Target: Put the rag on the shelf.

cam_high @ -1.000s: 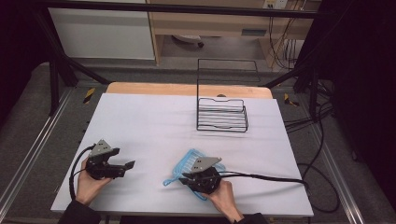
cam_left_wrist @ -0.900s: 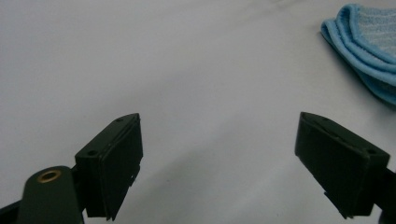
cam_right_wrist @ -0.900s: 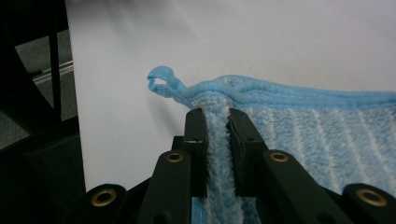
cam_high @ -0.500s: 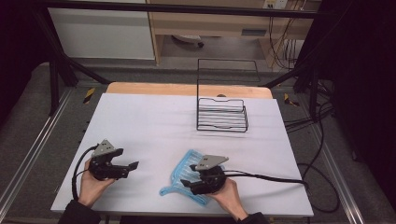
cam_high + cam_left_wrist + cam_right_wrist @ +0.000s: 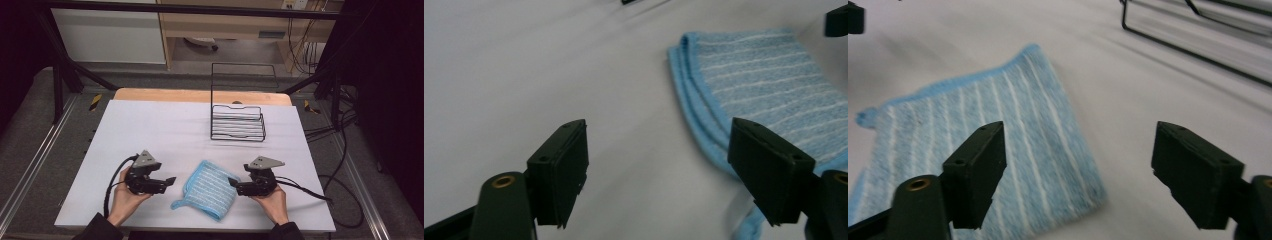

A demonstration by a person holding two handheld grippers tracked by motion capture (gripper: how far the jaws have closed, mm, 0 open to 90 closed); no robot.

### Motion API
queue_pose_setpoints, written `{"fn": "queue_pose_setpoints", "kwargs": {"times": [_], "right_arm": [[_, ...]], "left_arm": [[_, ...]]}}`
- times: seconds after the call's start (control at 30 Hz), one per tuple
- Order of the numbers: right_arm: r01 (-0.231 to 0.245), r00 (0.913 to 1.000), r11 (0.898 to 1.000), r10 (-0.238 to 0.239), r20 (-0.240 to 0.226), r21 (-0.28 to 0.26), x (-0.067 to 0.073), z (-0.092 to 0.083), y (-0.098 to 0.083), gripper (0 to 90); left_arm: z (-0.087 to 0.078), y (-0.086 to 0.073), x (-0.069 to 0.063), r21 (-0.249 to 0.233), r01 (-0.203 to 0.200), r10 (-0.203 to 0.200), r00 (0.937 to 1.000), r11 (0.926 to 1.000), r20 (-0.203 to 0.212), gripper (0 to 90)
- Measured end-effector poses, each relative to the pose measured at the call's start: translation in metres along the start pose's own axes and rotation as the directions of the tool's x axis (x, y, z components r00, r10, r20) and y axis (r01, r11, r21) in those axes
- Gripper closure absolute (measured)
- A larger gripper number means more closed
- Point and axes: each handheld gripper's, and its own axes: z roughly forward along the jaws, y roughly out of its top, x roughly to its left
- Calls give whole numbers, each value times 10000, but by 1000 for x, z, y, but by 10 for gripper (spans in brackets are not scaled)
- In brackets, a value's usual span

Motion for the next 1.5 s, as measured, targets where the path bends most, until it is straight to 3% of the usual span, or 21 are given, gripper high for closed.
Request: {"fn": "queue_pose_setpoints", "kwargs": {"times": [0.1,0.23,0.4,0.53,0.77,0.93,1.03,1.13,1.5], "right_arm": [[-401,9990,9986,394,198,345,-7,3,-9,363],[-685,9974,9964,672,274,499,-9,6,-11,454],[-1113,9938,9918,1113,31,635,-7,11,-13,530],[-978,9952,9905,972,104,964,-6,13,-16,590],[-1152,9929,9865,1177,-152,1161,-4,19,-18,696],[-1356,9879,9814,1444,-564,1361,-8,21,-12,825],[-1068,9917,9844,1155,-559,1397,-10,22,-6,833],[-290,9980,9880,372,-516,1515,-11,27,3,834],[210,9986,9930,-152,-505,1161,-16,42,23,831]], "left_arm": [[21,5,-16,405,-73,62,9996,9992,270,332],[34,0,-23,677,-67,35,9989,9977,467,420],[40,-10,-27,978,-12,-59,9973,9952,731,478],[42,-13,-28,1102,75,-167,9964,9939,829,518],[44,-16,-31,1205,216,-337,9945,9925,992,598],[45,-15,-33,1284,350,-487,9933,9911,1047,672],[44,-16,-36,1266,371,-490,9945,9913,926,691],[43,-16,-38,1258,392,-502,9950,9913,860,696],[40,-19,-44,1028,608,-678,9955,9928,661,682]]}}
